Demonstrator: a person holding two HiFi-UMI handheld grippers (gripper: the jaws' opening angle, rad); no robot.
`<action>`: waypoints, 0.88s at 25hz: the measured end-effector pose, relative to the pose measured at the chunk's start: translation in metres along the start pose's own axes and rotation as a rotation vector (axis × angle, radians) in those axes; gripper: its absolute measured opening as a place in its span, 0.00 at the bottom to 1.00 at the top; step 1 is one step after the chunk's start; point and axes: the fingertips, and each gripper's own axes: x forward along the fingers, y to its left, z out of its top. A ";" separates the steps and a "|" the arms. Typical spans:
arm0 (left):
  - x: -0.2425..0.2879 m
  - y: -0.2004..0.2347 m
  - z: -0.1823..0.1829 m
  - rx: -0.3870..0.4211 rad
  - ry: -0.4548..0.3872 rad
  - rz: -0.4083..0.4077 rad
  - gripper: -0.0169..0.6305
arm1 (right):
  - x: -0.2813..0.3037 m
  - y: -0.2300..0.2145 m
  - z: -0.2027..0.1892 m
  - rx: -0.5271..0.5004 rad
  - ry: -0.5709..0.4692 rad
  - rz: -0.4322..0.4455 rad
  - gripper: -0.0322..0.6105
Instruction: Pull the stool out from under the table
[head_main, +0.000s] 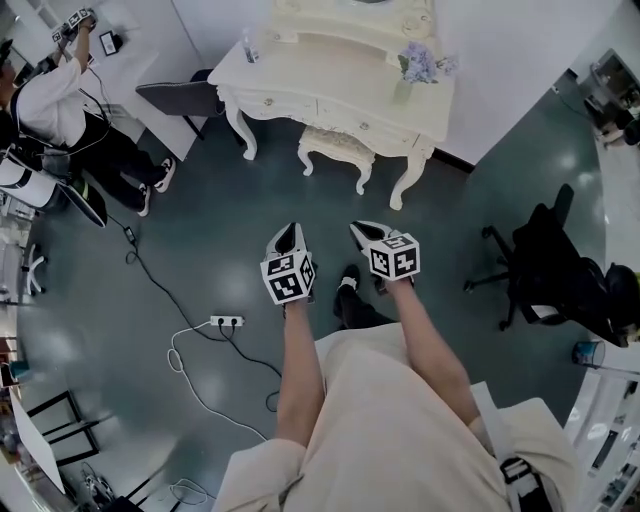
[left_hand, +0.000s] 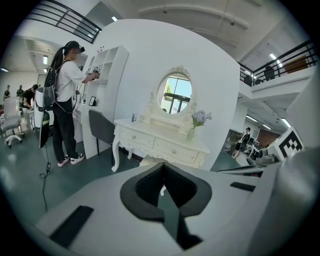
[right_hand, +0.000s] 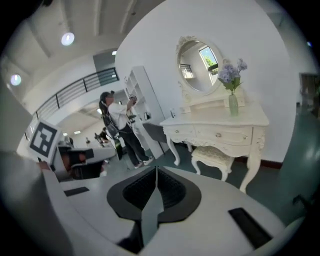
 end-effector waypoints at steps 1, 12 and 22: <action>0.006 0.001 0.007 0.008 -0.002 -0.001 0.05 | 0.005 0.001 0.012 0.036 -0.026 0.035 0.12; 0.083 -0.007 0.063 0.107 0.032 -0.048 0.05 | 0.038 -0.064 0.089 0.058 -0.091 -0.052 0.12; 0.154 -0.009 0.082 0.166 0.082 -0.074 0.05 | 0.068 -0.143 0.123 0.096 -0.129 -0.174 0.12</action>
